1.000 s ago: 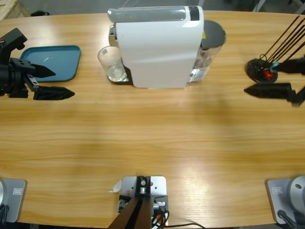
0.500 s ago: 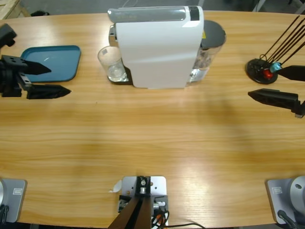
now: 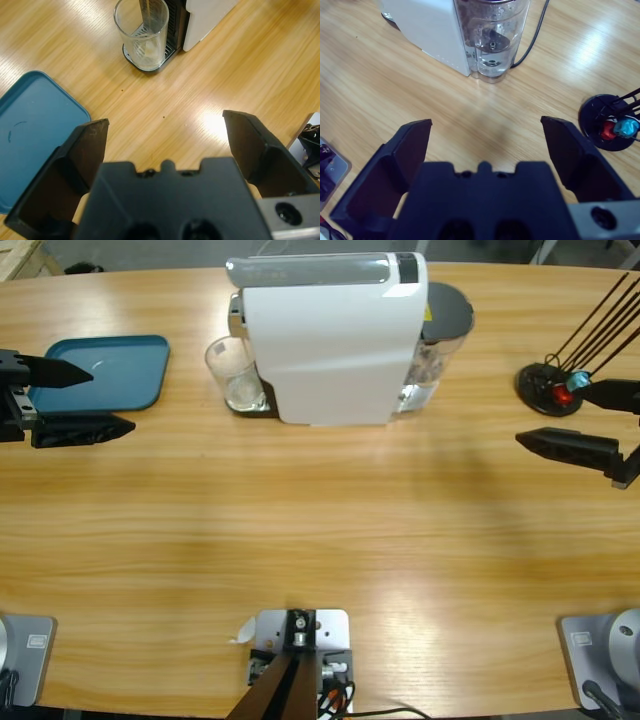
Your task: Pour coffee
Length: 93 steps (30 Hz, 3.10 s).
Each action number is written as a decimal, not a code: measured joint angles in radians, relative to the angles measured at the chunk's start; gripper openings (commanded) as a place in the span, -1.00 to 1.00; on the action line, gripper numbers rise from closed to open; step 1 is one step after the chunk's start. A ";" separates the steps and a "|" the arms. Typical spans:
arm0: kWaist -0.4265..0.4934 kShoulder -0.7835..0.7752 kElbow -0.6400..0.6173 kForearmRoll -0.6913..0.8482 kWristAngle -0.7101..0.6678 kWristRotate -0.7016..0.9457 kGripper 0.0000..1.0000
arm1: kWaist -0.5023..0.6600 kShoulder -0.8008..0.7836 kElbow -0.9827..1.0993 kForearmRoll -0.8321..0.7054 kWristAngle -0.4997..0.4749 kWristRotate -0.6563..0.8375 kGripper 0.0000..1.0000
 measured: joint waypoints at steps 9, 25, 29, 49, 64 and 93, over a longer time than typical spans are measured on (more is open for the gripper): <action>0.000 0.000 0.000 0.000 0.001 0.000 1.00 | 0.000 0.000 0.004 -0.009 0.000 0.000 1.00; 0.000 0.010 0.000 -0.001 0.001 0.000 1.00 | 0.000 0.002 0.010 -0.032 0.000 0.000 0.99; 0.000 0.010 0.000 -0.001 0.001 0.000 1.00 | 0.000 0.002 0.011 -0.032 0.000 0.000 0.99; 0.038 -0.013 -0.059 -0.001 0.002 0.000 1.00 | 0.000 0.002 0.011 -0.032 0.000 0.000 0.98; 0.053 -0.022 -0.109 0.009 0.002 -0.001 1.00 | 0.000 0.007 0.016 -0.050 0.000 0.000 0.98; 0.054 -0.056 -0.088 0.031 0.002 -0.003 1.00 | 0.000 0.013 0.044 -0.086 0.000 0.000 1.00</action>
